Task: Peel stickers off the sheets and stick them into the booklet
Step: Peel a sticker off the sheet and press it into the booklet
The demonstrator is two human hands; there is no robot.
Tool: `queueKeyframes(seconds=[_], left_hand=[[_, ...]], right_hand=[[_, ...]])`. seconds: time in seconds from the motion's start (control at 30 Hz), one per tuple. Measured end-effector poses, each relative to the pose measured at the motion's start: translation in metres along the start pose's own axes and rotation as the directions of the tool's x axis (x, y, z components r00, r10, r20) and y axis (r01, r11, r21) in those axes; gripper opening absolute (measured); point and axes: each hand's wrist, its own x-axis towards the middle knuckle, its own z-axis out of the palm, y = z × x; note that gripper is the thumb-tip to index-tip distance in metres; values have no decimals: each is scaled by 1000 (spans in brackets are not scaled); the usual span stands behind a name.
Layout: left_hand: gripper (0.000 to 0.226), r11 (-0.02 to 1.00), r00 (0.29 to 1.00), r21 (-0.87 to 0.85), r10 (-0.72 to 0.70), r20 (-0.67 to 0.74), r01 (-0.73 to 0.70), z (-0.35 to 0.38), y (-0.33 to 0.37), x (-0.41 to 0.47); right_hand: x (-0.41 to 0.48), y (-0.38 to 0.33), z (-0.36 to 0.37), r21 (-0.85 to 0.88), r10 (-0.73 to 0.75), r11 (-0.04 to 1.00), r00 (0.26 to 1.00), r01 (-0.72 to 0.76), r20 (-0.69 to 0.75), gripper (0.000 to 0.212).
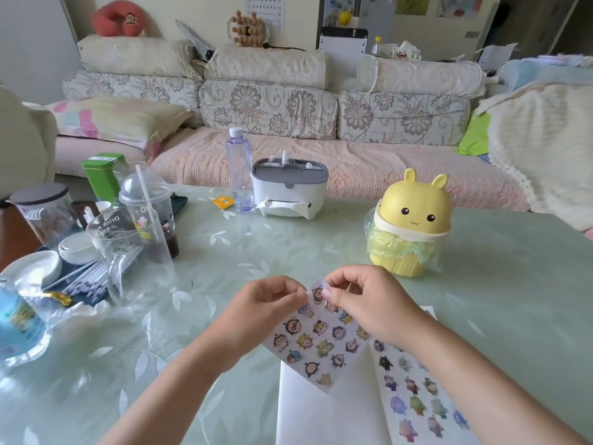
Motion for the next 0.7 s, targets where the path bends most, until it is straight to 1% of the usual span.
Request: queueKeyframes(seconds=[0.03,0.1,0.13,0.17,0.23,0.3,0.37,0.47,0.53,0.63,0.7], left_hand=[[16,1000,1000,-11,3,-2,-3,0,0,0],[17,999,1000,-41,11,-24,-12,1,-1,0],[16,998,999,-65,13,-42,-16,2,-2,0],[14,994,998,-103,13,-62,-20,3,-3,0],[13,977,995,-212,1,-101,-23,4,-3,0],[13,960,991,-277,-11,-131,-26,4,-3,-1],[13,956,991,-291,0,-132,-39,4,-4,-1],[13,970,994,-239,28,-109,-53,5,-6,0],[13,972,993,-225,42,-107,-66,7,-6,0],[14,977,983,-165,110,-147,-134,7,-7,1],[16,984,977,-93,139,-162,-155,7,-6,2]], right_hand=[[-1,-2,1,-58,-31,998,999,29,-37,2],[0,-5,5,-235,-148,966,976,108,-158,15],[0,-7,8,-299,-212,943,955,145,-206,19],[0,-10,11,-328,-265,927,935,181,-235,16],[1,-15,18,-322,-320,917,915,234,-246,4],[1,-15,25,-303,-316,923,917,238,-243,7],[0,-13,29,-306,-290,928,925,211,-244,12],[-1,-9,31,-270,-241,947,942,174,-236,15],[0,-8,32,-256,-237,951,941,174,-241,13],[0,-9,32,-231,-227,959,936,166,-270,8],[1,-9,32,-144,-177,979,944,141,-279,6]])
